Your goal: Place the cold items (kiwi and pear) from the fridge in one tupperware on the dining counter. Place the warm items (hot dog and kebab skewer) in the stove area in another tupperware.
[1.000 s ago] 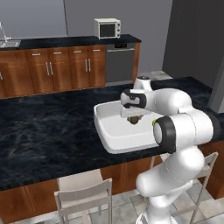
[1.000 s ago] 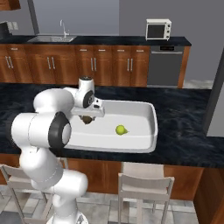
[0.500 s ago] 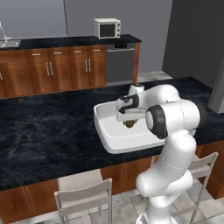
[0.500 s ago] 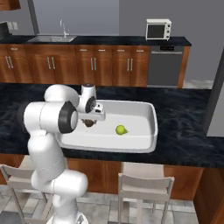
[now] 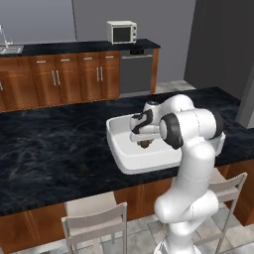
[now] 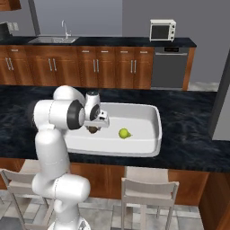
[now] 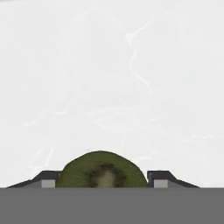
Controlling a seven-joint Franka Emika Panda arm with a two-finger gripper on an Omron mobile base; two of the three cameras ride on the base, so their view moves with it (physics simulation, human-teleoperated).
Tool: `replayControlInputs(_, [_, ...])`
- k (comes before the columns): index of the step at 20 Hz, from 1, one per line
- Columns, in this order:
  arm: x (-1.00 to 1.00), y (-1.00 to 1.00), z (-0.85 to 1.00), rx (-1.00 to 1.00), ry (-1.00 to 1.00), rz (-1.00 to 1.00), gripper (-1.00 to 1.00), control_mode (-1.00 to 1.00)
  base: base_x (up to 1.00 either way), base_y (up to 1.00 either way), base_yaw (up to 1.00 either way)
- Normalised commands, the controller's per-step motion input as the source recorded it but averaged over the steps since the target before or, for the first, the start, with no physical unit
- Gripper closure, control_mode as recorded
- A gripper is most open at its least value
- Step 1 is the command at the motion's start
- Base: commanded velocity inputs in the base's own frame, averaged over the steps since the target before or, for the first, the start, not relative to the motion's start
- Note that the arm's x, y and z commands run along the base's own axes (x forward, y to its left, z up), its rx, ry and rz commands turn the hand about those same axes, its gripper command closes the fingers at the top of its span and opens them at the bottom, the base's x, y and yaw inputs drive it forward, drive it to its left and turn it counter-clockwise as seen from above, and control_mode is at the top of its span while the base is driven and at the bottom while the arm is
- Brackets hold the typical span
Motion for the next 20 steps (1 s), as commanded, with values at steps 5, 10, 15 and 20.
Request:
replayControlInputs(5, [-0.03, 0.00, -0.19, 0.00, -0.06, 0.00, -1.00, -1.00, 0.00, 0.00, 0.00])
replayControlInputs(10, [-0.45, -0.03, 0.34, 0.01, -0.12, 0.00, -1.00, -1.00, 0.00, 0.00, 0.00])
replayControlInputs(15, [-0.50, -0.04, 0.68, 0.00, -0.15, 0.00, -1.00, -1.00, 0.00, 0.00, 0.00])
replayControlInputs(20, [-0.43, 0.00, 0.57, 0.00, -0.11, 0.00, -1.00, -1.00, 0.00, 0.00, 0.00])
